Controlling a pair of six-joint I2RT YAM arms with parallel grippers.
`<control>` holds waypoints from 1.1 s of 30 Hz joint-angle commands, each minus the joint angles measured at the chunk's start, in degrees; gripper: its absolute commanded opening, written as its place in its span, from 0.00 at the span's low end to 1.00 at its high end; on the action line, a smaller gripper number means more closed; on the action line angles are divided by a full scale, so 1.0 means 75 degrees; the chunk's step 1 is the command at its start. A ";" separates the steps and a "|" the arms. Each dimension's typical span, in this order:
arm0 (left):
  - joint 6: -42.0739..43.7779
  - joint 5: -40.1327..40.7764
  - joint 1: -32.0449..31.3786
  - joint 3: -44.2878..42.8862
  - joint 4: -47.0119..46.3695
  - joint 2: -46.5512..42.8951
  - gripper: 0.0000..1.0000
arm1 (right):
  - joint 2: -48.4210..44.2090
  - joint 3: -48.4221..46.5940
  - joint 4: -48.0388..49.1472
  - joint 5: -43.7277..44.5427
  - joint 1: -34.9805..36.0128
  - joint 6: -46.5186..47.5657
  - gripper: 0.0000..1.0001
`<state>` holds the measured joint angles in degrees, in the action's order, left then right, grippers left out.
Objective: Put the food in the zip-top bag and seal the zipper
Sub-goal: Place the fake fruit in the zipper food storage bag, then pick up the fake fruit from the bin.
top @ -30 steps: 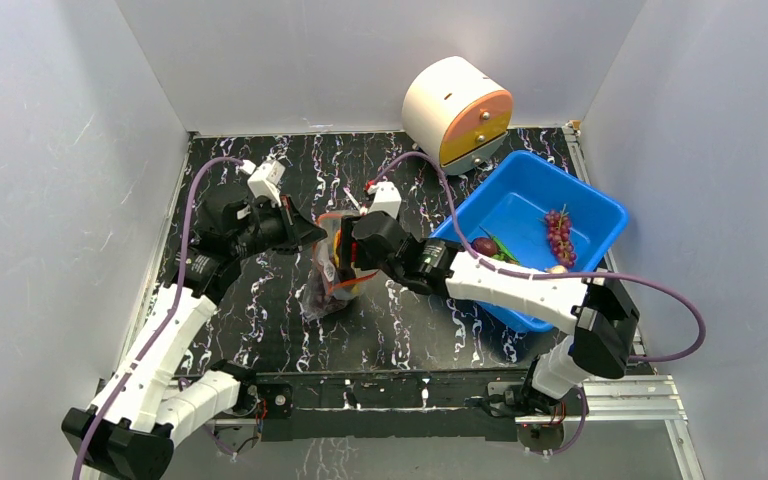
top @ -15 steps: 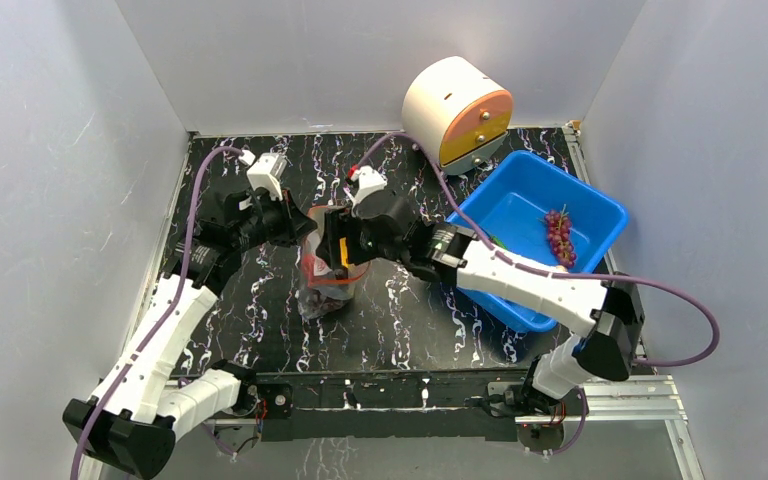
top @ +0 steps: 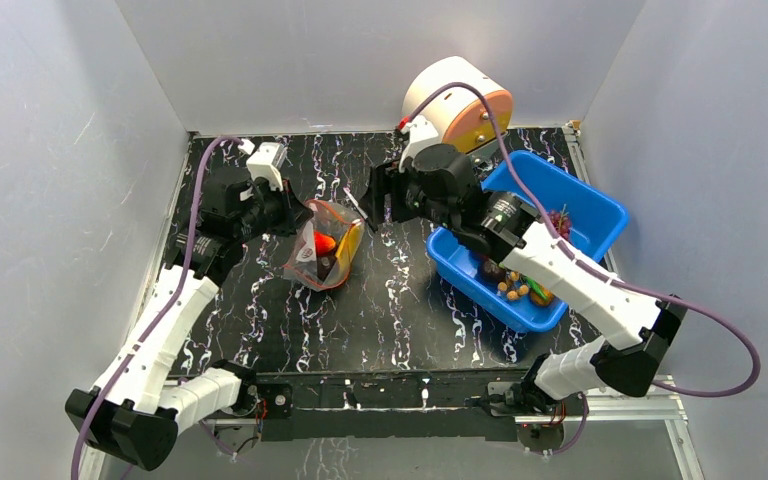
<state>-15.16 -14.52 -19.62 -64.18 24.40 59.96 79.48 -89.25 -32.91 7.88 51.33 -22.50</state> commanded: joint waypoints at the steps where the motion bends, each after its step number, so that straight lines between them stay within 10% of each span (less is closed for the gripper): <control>1: -0.0186 0.0038 -0.0018 0.0086 -0.0596 -0.0442 0.00 | -0.0095 -0.0366 -0.0408 0.0461 -0.0600 0.0583 0.63; 33: -0.0543 -0.1733 -0.0014 0.2345 0.0232 -0.2135 0.00 | 0.0322 0.1090 -0.1139 0.3474 -0.4046 0.1460 0.61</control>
<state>-19.94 -25.04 -19.62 -48.34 26.52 46.26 82.67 -83.74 -46.26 28.56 23.92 -13.63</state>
